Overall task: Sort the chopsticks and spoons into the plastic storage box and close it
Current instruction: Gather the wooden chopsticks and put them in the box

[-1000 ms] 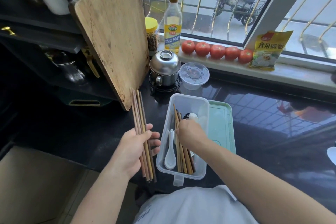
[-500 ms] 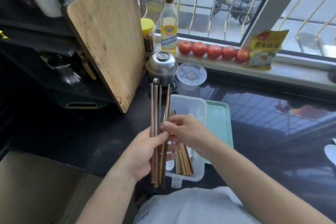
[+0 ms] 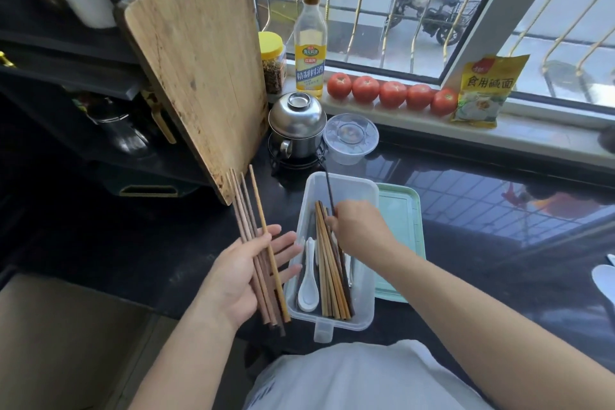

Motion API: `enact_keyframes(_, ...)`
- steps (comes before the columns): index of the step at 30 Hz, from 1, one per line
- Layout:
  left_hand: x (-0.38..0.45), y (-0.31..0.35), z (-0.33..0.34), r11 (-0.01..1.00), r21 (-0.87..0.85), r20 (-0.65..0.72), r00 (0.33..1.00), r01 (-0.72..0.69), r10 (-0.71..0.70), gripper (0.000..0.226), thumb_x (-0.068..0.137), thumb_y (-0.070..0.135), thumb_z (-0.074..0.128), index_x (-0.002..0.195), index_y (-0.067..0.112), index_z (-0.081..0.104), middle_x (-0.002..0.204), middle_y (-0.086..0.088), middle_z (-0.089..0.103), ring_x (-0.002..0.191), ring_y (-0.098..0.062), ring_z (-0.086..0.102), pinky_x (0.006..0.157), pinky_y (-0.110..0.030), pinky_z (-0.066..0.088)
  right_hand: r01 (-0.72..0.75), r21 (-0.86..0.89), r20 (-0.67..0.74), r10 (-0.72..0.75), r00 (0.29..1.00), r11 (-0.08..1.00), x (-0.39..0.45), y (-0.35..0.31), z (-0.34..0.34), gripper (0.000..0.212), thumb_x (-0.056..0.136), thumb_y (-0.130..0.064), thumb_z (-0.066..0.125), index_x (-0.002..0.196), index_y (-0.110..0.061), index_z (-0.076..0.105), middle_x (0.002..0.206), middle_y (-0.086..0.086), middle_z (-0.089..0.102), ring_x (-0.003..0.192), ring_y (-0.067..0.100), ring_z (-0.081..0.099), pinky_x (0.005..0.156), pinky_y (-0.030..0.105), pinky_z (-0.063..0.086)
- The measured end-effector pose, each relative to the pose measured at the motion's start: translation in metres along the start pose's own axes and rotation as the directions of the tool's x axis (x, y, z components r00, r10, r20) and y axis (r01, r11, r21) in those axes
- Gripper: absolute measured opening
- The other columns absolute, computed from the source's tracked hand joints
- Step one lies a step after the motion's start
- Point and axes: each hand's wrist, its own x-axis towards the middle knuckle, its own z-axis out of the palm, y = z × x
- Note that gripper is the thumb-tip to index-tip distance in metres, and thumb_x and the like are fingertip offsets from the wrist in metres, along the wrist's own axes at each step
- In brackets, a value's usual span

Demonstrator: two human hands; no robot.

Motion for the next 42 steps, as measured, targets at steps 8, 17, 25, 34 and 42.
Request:
enact_keyframes(8,-0.009,0.004,0.001,0.999,0.033,0.127,0.992,-0.013,0.009,0.02,0.107,0.01,0.047,0.123,0.002,0.057,0.112,-0.022,0.075,0.101,-0.037,0.075,0.077,-0.047,0.065,0.078,-0.077,0.11,-0.069,0.992,0.994,-0.015,-0.017,0.002,0.029,0.104,-0.021,0.042,0.094,-0.011,0.068,0.083,0.01,0.061,0.096,0.034,0.064,0.076,0.031,0.04)
enact_keyframes(17,-0.009,-0.009,0.03,0.966,0.249,0.252,0.968,-0.075,0.01,0.026,0.108,0.017,0.049,0.125,0.005,0.064,0.111,-0.018,0.076,0.101,-0.036,0.075,0.085,-0.051,0.062,-0.07,0.788,0.137,-0.064,0.988,0.611,-0.041,-0.033,-0.031,0.027,0.097,-0.03,0.059,0.081,-0.011,0.071,0.072,0.001,0.069,0.066,0.018,0.068,0.064,0.045,0.061)
enact_keyframes(25,0.009,0.0,0.013,0.997,0.041,-0.059,0.996,-0.059,0.062,0.026,0.106,0.022,0.054,0.121,0.002,0.064,0.084,-0.012,0.069,0.054,-0.015,0.056,0.045,-0.027,0.049,-0.055,0.188,-0.08,0.071,0.994,0.981,-0.002,0.01,-0.018,0.028,0.097,-0.033,0.053,0.082,-0.012,0.063,0.084,0.008,0.07,0.086,0.032,0.064,0.072,0.035,0.05)
enact_keyframes(34,-0.005,0.001,0.006,0.999,0.028,0.038,0.999,-0.04,0.039,0.024,0.106,0.005,0.047,0.124,0.003,0.063,0.102,-0.015,0.077,0.077,-0.023,0.074,0.062,-0.035,0.061,0.049,-0.054,-0.035,-0.051,0.998,0.997,-0.006,-0.004,0.01,0.036,0.103,-0.035,0.045,0.091,-0.009,0.066,0.091,0.016,0.065,0.094,0.037,0.063,0.076,0.034,0.042)
enact_keyframes(42,-0.014,-0.006,0.026,0.968,0.232,0.238,0.97,-0.1,0.043,0.025,0.108,0.019,0.048,0.118,0.006,0.067,0.104,-0.01,0.078,0.078,-0.02,0.073,0.062,-0.029,0.057,0.103,0.537,0.067,-0.164,0.984,0.837,-0.036,-0.032,-0.029,0.03,0.094,-0.033,0.055,0.073,-0.015,0.067,0.068,0.0,0.07,0.066,0.009,0.066,0.074,0.041,0.058)
